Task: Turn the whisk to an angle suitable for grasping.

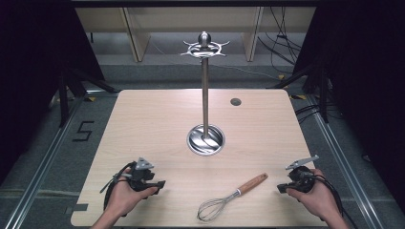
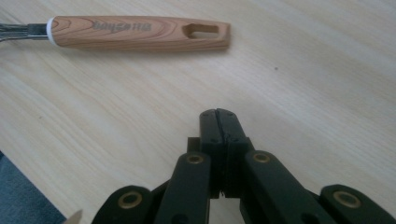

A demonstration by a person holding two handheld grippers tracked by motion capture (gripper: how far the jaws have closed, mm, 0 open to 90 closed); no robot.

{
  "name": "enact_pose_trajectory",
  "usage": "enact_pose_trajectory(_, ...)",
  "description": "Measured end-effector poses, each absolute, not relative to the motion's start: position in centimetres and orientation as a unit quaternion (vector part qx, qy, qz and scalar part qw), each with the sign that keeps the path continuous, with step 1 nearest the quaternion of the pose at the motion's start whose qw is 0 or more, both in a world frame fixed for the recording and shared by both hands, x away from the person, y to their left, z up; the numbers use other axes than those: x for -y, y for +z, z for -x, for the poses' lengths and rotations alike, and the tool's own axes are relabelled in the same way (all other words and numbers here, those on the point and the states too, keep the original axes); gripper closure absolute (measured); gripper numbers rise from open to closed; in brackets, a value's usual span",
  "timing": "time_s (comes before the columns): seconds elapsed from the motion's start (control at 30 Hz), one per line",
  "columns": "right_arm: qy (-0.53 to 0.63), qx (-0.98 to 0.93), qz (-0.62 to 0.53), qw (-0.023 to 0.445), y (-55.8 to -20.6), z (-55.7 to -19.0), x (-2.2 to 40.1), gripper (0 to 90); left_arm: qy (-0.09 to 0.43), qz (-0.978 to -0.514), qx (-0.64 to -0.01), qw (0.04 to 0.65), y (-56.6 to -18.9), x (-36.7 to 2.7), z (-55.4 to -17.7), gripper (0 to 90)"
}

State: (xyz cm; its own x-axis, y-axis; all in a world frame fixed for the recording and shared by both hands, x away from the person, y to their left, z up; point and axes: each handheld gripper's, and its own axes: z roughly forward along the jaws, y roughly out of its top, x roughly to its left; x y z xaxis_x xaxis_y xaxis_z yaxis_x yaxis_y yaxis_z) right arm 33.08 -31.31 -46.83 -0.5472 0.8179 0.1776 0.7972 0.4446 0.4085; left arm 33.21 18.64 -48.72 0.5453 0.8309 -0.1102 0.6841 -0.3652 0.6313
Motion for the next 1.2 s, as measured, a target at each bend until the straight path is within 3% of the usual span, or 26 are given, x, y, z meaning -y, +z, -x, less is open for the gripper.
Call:
enact_pose_trajectory(0.67, 0.157, -0.854, -0.496, -0.008, -47.2, -35.0, 27.6, 90.0, 0.105, -0.808, -0.478, 0.327, -48.8, -19.8, -33.0, 40.7)
enact_pose_trajectory(0.73, 0.144, -0.840, -0.522, -0.035, -47.2, -35.2, 26.8, 90.0, 0.102, -0.808, -0.478, 0.329, -48.8, -19.8, -33.1, 40.6)
enact_pose_trajectory(1.2, 0.096, -0.860, -0.502, -0.004, -47.3, -39.1, 24.3, 90.0, 0.104, -0.806, -0.479, 0.331, -48.8, -20.1, -33.3, 40.7)
